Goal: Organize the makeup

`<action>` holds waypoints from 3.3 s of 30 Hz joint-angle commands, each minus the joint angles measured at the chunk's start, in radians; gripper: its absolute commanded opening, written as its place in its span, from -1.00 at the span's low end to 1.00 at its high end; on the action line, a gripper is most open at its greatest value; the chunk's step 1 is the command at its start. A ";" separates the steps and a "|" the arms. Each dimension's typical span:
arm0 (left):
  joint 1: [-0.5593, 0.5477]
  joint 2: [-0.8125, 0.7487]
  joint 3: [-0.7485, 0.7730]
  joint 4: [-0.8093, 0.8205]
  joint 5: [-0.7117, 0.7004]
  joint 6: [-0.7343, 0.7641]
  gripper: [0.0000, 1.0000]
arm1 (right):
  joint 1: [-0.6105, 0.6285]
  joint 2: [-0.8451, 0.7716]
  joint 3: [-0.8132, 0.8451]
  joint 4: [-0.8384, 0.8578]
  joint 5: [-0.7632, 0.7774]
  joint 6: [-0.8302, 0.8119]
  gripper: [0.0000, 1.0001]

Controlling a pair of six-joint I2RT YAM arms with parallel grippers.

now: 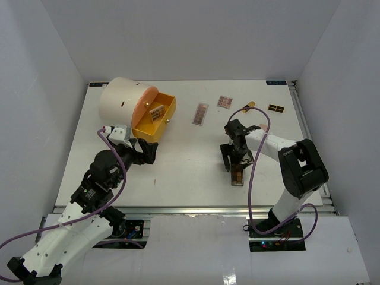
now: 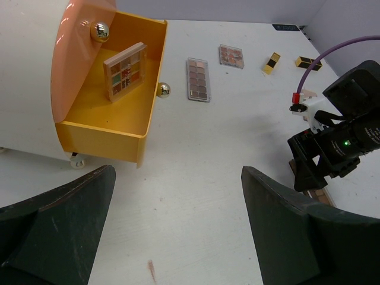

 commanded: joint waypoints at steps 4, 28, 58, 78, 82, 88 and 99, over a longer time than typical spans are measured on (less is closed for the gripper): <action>0.007 -0.006 -0.010 -0.001 -0.006 -0.008 0.96 | 0.020 0.064 -0.041 0.073 0.064 -0.008 0.43; 0.007 -0.011 -0.012 -0.006 -0.017 -0.009 0.96 | 0.020 0.069 0.171 -0.063 -0.391 -0.469 0.80; 0.007 -0.011 -0.013 -0.006 -0.029 -0.006 0.96 | 0.013 0.027 0.086 0.029 -0.163 -0.393 0.80; 0.008 -0.012 -0.012 -0.006 -0.029 -0.002 0.96 | 0.061 0.153 0.108 0.018 -0.037 -0.396 -0.18; 0.008 -0.013 -0.014 -0.006 -0.029 -0.002 0.96 | 0.073 0.136 0.128 0.009 -0.009 -0.411 -0.31; 0.008 -0.013 -0.012 -0.004 -0.029 -0.003 0.96 | 0.085 0.065 0.239 -0.024 -0.027 -0.457 -0.38; 0.008 -0.041 -0.012 -0.015 -0.086 -0.006 0.96 | 0.202 0.167 0.861 -0.187 -0.160 -0.539 -0.38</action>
